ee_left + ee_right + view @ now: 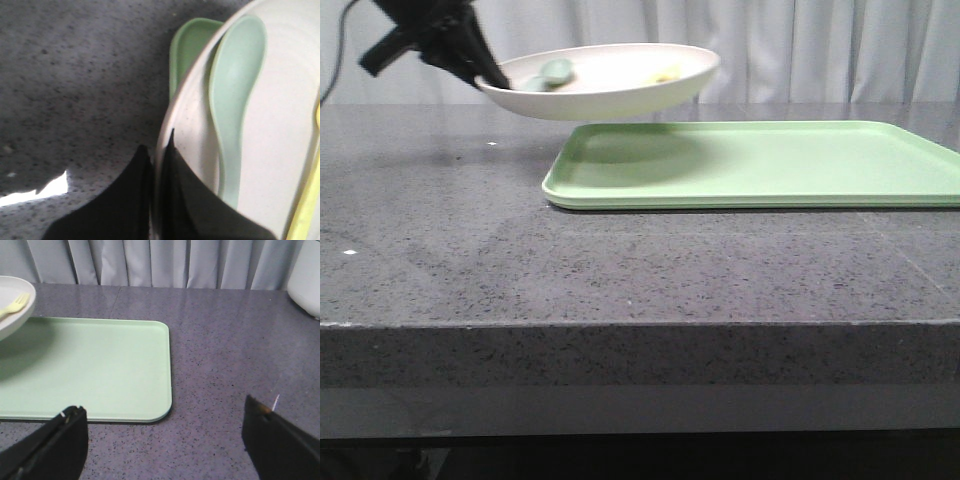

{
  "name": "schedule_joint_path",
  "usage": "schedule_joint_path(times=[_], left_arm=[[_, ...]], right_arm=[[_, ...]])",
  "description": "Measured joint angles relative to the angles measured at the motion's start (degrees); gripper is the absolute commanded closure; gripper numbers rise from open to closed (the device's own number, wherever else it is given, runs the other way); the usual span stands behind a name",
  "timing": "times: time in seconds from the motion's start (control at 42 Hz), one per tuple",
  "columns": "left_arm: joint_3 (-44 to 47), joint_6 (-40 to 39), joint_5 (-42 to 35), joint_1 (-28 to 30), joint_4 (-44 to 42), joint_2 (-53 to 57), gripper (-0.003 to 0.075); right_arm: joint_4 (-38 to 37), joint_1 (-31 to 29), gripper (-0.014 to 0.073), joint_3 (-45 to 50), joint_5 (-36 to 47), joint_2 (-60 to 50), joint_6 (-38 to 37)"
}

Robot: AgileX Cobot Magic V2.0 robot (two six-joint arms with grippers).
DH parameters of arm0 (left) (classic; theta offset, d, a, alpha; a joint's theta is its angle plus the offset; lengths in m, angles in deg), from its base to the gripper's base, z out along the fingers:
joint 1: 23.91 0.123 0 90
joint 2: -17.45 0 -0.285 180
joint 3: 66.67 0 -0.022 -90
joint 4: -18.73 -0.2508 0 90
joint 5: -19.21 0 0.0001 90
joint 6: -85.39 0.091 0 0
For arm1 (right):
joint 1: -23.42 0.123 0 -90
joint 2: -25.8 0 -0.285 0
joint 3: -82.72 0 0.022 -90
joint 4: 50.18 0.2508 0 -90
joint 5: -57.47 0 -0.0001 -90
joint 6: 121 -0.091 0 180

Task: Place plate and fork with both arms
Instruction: 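Lift the plate with the left gripper and carry it onto the tray, then open the left gripper and raise it away from the plate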

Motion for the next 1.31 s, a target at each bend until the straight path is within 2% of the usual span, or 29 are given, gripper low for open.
schedule_joint_path(times=[0.238, 0.761, 0.88, 1.07, 1.284, 1.308], left_arm=[[0.0, -10.2, -3.2, -8.2, -9.9, -0.3, 0.0738], [0.0, -24.0, -13.0, -18.4, -11.7, -5.5, 0.0729], [0.0, -24.8, -15.3, -19.5, -11.7, -5.7, 0.064], [0.0, -25.0, -16.0, -19.7, -11.3, -5.7, 0.0419], [0.0, -24.0, -16.2, -19.7, -11.3, -5.7, 0.0403], [0.0, -22.9, -16.2, -19.7, -11.3, -5.6, 0.0403]], right_arm=[[0.0, 0.0, -0.005, 0.0, 0.0, 0.0, 0.0], [0.0, 0.0, -0.005, 0.0, 0.0, 0.0, 0.0], [0.0, 0.0, -0.005, 0.0, 0.0, 0.0, 0.1], [0.0, 0.0, -0.005, 0.0, 0.0, 0.0, 0.1], [0.0, 0.0, -0.005, 0.0, 0.0, 0.0, 0.1], [0.0, 0.0, 0.0001, 0.0, 0.0, 0.0, 0.1]])
